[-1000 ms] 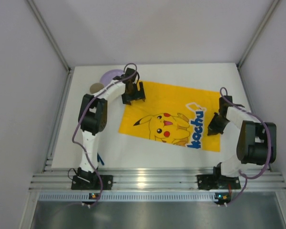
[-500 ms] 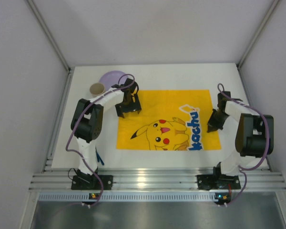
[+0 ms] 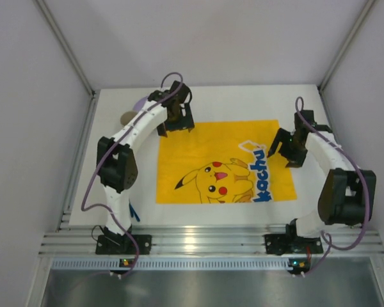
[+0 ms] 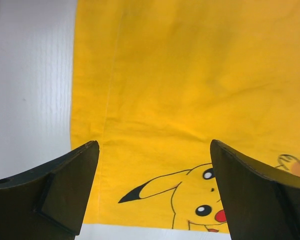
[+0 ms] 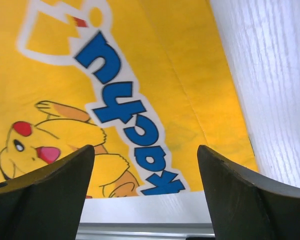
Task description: Set the dinner table for one person
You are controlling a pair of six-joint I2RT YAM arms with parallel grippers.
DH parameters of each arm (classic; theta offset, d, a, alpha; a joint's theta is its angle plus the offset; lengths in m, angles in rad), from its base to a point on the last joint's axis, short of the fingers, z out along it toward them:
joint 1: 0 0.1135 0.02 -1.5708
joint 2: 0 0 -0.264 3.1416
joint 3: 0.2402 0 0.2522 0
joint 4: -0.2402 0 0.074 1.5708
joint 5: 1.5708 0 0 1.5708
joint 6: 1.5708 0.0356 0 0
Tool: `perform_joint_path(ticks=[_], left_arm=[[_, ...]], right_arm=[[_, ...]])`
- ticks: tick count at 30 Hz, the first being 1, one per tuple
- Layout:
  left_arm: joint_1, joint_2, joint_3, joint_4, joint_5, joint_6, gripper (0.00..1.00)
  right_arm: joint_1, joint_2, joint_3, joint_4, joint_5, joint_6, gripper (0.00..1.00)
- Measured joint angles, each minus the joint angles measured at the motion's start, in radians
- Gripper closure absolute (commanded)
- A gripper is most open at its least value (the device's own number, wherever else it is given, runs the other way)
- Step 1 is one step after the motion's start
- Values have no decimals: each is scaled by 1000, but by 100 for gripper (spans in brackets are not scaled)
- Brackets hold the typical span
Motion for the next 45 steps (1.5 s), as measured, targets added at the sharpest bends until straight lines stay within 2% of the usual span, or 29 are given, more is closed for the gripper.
perform_joint_path(ticks=[3,5,7,9,10,12,15,16,19,24,31,35,39,40,42,43,44,45], left_arm=[[-25,-39,134,-35,-64,18,1],[-40,-105,147,-34,-120,25,1],[-48,-223,58,40,-158,39,1],[-31,-367,-97,130,-158,29,3],[6,-454,-203,195,-121,13,6],[148,-555,-332,215,-47,-22,12],[321,-517,-337,196,-53,-30,14],[346,-486,-333,189,-70,-17,14],[349,-427,-332,174,-88,24,14],[365,-370,-285,148,-114,52,21],[414,-278,-219,147,-132,56,22],[425,-209,-173,148,-137,54,28],[432,-142,-157,150,-134,46,48],[434,-122,-151,149,-132,45,59],[438,-82,-135,153,-129,40,75],[440,-66,-128,153,-130,42,93],[443,-46,-118,153,-124,40,100],[444,-33,-104,150,-121,42,100]], right_arm=[[9,-111,39,-27,9,4,6],[23,-189,57,-48,18,6,1],[53,-267,63,-66,21,6,0],[87,-312,64,-76,15,5,0],[108,-326,64,-76,14,5,0],[158,-332,67,-75,5,5,0],[231,-299,89,-77,-7,5,0],[253,-285,98,-77,-10,4,0],[292,-266,110,-73,-10,5,0],[312,-263,110,-74,-10,5,1],[317,-298,84,-80,-3,11,1],[320,-343,55,-104,12,13,1],[320,-365,45,-127,26,13,1],[320,-367,43,-130,28,13,1],[320,-367,43,-142,34,13,1],[320,-367,43,-144,38,13,1],[320,-367,43,-147,41,12,1],[320,-367,43,-149,44,11,1]])
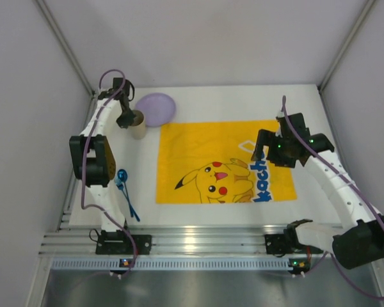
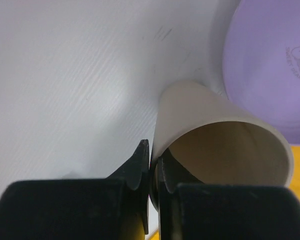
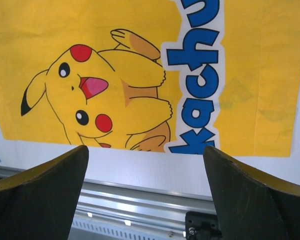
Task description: Set the dinner table for one person
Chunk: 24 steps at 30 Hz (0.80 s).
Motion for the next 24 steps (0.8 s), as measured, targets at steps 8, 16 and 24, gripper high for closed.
perform_joint_path(ticks=[8,16,24], left_arm=[[-1,28,111,-5,93,83,100],[-146,26,301,-81,182,219,100],[-489,19,323,-145,209,261,100]], right_arm=[[4,52,82,-30,-26,-13,2],[150,309,491,-25,-107,-17,5],[251,533,716,-32,-113,-6,8]])
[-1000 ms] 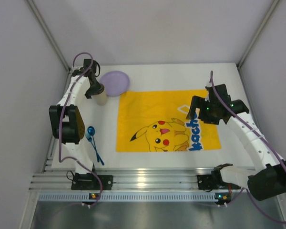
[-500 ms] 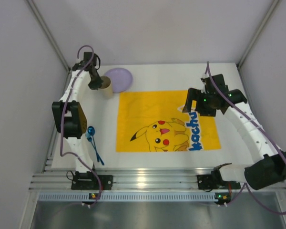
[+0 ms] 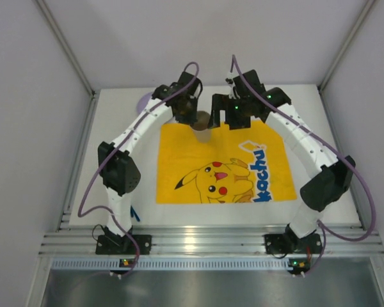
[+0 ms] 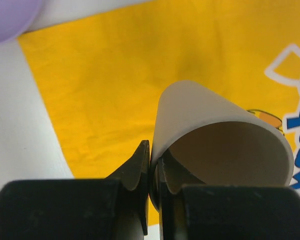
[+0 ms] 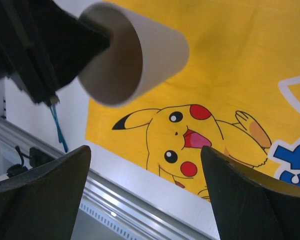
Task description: Set the dinner table for one person
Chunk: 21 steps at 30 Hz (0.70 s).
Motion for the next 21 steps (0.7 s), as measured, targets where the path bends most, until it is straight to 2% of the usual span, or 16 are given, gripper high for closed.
perform_joint_path(ticks=[5,8,9,12,14,15,17,18,20,21], left_arm=[[-110,-1,0,-44,1,0,100],[-128,-5,2,-69,2,0,100],[-129,-8,3,-74,3,0,100],[-127,-28,3,-91,14,-6,100],[-128,-42,3,-105,14,-11,100],[-129,-47,3,-108,28,-18,100],[-132,-59,3,-113,43,-28,100],[-132,-64,3,-114,57,-32,100],[-134,-71,2,-114,71,-39,100],[-135,-71,2,-116,71,-42,100]], right_arm=[[5,38,-2,-6,14,7,13],[5,38,-11,-4,43,14,21],[5,38,-19,-4,55,17,32],[5,38,-69,-1,97,34,46],[12,38,-82,24,92,54,50],[19,38,-82,28,103,56,58],[32,39,-82,39,110,68,65],[38,39,-82,45,119,71,73],[47,39,-80,55,129,80,81],[51,39,-80,55,140,83,90]])
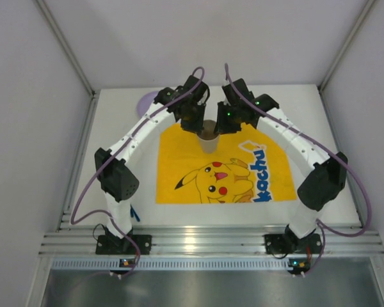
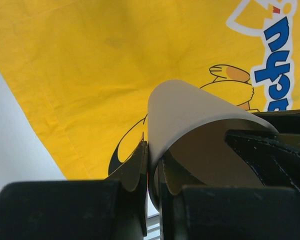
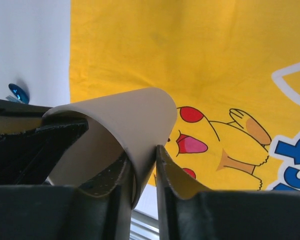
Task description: Set the dinner table for one person
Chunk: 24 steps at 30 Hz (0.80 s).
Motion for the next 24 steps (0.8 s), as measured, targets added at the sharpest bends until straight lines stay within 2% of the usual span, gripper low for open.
perform_joint_path(ticks=[2,3,4,6,7,8,13,15,20,22,23,24], left_arm=[[-1,0,-1,-1,2,-4,91],[-2,0,-5,-1,2,-8,86],[-2,0,-6,0,2,-10,69],[-2,-3,-7,11,19,-18,29],[-2,-11,-7,20,17,-27,5],[-2,-19,-8,27,13,-35,2],[21,-68,-10,61,-53,-60,2],[74,-71,-10,75,-55,-61,2],[297,-70,-33,124,-50,-63,2],[356,-70,-39,142,-58,-61,2],[372,-70,-43,149,-61,-60,2],[376,-70,-47,155,-64,-60,2]], right_arm=[[6,5,3,-5,22,3,100],[8,10,10,-13,27,3,100],[10,14,18,-20,34,2,100],[10,28,30,-41,63,-5,100],[10,37,32,-52,76,-7,100],[10,46,33,-62,91,-8,100],[-18,69,33,-116,135,-20,100],[-47,66,33,-126,140,-26,100],[-169,55,32,-128,140,-43,100],[-201,46,32,-127,124,-54,92],[-203,42,32,-124,104,-61,69],[-193,38,32,-120,84,-61,53]])
